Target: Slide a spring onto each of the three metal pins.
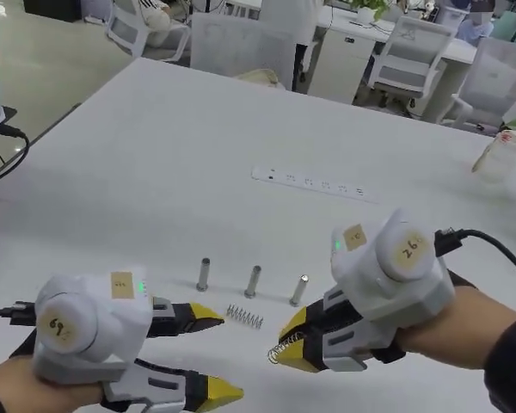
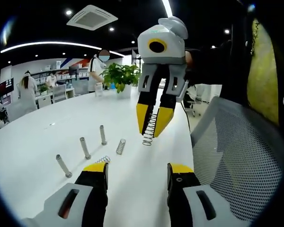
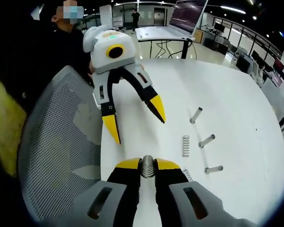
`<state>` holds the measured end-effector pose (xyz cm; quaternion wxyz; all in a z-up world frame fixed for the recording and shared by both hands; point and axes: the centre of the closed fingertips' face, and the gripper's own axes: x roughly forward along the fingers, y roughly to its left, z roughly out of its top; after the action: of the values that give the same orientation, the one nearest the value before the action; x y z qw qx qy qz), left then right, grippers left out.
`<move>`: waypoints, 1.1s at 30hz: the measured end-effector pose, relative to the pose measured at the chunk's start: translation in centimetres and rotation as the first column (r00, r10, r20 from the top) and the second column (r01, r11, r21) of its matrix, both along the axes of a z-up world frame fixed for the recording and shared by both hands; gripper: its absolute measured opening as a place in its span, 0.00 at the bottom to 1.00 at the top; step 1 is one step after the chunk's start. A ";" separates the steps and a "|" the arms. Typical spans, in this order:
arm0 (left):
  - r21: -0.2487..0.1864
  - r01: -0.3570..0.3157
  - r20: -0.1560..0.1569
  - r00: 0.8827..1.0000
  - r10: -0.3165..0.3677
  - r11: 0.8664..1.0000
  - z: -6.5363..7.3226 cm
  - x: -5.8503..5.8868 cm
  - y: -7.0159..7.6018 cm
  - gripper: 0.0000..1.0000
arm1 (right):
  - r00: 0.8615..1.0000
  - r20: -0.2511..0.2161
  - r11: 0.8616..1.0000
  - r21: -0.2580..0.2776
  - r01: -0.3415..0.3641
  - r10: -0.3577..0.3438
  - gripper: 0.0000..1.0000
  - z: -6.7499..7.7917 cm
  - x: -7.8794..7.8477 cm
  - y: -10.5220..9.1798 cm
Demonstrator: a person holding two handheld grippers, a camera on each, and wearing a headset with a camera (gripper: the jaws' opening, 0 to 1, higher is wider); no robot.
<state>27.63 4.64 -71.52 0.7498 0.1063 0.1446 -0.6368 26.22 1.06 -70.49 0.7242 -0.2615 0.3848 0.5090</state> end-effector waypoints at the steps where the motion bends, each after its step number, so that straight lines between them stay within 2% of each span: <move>1: 0.001 -0.009 0.005 1.000 0.009 1.000 0.0 0.1 0.2 0.47 | 1.000 0.000 1.000 -0.003 0.000 0.000 0.08 0.0 0.0 -0.1; 3: -0.006 -0.020 -0.011 1.000 0.020 1.000 -0.1 0.1 0.5 0.51 | 1.000 0.001 1.000 -0.005 0.003 -0.003 0.08 0.1 0.2 -0.2; 6: -0.015 -0.025 -0.018 1.000 0.025 1.000 -0.1 -0.1 0.9 0.57 | 1.000 0.004 1.000 -0.006 0.008 -0.008 0.08 0.3 0.4 -0.3; 10: 0.000 -0.040 -0.030 0.999 0.040 0.999 -0.5 -0.1 1.3 0.65 | 1.000 0.007 1.000 -0.010 0.014 -0.014 0.08 0.5 0.8 -0.6; 14: 0.001 -0.068 -0.021 0.997 0.068 0.998 -0.5 0.2 2.0 0.72 | 1.000 0.014 1.000 -0.012 0.025 -0.025 0.08 0.9 1.3 -1.1; 17: 0.006 -0.082 -0.011 0.997 0.082 0.997 -0.8 0.3 2.6 0.74 | 0.999 0.020 0.999 -0.019 0.032 -0.031 0.08 1.1 1.8 -1.4; 20: 0.014 -0.103 -0.017 0.995 0.103 0.995 -1.2 0.7 3.1 0.76 | 0.999 0.027 0.999 -0.018 0.038 -0.037 0.08 1.5 2.4 -1.7; 24: 0.031 -0.133 0.004 0.991 0.133 0.991 -1.4 1.1 3.7 0.79 | 0.998 0.037 0.999 -0.022 0.047 -0.046 0.08 1.7 3.2 -2.1; 26: 0.027 -0.145 0.000 0.989 0.145 0.989 -1.5 1.3 4.0 0.79 | 0.998 0.039 0.998 -0.022 0.050 -0.049 0.08 1.9 3.5 -2.3; 33: 0.034 -0.188 0.010 0.982 0.188 0.982 -1.8 2.1 4.9 0.80 | 0.996 0.061 0.996 -0.044 0.074 -0.071 0.08 2.4 5.5 -4.0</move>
<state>29.70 9.54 -73.29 0.8051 0.1074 0.1626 -0.5602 31.68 -2.96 -68.05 0.7472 -0.2789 0.3838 0.4653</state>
